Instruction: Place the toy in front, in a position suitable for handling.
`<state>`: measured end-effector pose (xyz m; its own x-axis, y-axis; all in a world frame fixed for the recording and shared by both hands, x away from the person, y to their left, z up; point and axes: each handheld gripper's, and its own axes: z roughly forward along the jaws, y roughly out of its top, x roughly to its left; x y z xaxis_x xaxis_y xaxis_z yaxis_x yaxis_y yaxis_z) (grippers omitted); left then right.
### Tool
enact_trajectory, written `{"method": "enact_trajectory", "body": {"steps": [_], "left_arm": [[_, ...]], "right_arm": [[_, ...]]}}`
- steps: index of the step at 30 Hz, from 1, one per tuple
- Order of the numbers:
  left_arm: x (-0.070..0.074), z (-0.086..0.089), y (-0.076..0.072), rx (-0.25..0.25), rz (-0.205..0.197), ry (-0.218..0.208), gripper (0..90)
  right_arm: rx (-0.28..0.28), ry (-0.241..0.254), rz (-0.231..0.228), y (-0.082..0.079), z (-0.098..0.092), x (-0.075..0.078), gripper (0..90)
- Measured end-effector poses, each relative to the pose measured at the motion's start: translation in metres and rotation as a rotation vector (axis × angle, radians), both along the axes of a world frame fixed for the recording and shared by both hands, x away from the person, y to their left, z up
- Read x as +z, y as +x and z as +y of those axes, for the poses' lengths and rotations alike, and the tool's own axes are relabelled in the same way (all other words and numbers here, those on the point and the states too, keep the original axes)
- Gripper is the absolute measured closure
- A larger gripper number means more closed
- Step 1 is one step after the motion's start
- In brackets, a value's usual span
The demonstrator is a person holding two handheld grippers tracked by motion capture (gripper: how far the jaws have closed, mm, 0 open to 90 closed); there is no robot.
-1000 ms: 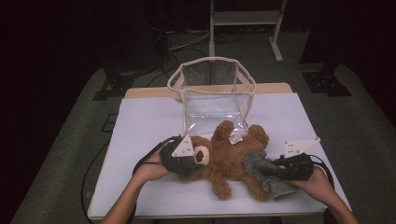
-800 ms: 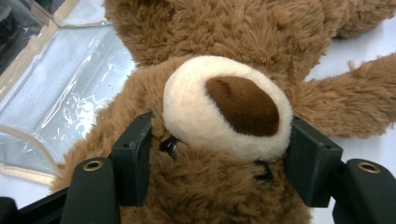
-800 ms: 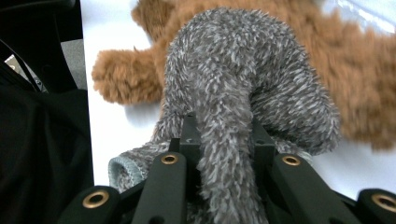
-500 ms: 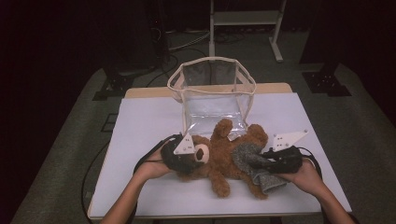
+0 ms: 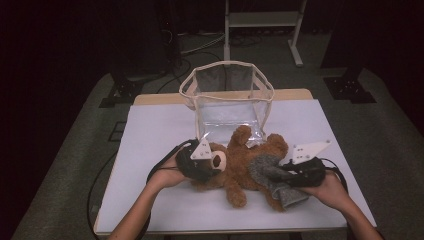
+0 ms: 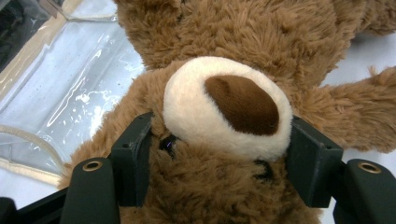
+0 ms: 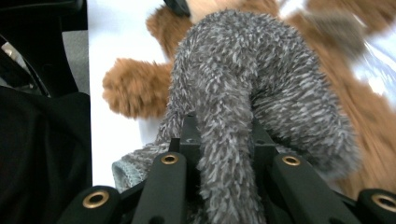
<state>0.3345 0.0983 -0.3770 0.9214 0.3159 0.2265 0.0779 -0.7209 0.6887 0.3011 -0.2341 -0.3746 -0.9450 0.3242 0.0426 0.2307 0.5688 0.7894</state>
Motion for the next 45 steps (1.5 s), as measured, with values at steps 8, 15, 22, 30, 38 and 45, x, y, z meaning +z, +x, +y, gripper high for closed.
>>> {"method": "enact_trajectory", "body": {"steps": [8,15,22,30,38,45], "left_arm": [[-0.001,0.003,0.005,0.019,0.024,-0.019,33.0],[0.0,0.003,0.003,0.022,0.023,-0.024,33.2],[0.001,-0.001,0.003,0.007,0.015,-0.001,33.4],[0.0,-0.003,-0.005,-0.007,-0.005,0.014,33.7],[0.0,-0.002,-0.003,-0.001,0.002,-0.001,33.6],[-0.002,0.005,-0.001,-0.002,0.019,-0.037,33.6]], "right_arm": [[0.048,0.005,-0.012,0.007,0.022,-0.001,73.3],[-0.03,0.003,0.04,-0.003,-0.016,-0.018,73.3],[-0.051,0.004,0.034,-0.003,-0.023,-0.016,73.4],[-0.003,0.019,-0.006,0.01,0.008,0.0,73.4],[0.104,0.001,-0.054,0.011,0.054,0.009,73.3],[0.098,-0.02,-0.026,0.007,0.045,0.0,73.5]]}}
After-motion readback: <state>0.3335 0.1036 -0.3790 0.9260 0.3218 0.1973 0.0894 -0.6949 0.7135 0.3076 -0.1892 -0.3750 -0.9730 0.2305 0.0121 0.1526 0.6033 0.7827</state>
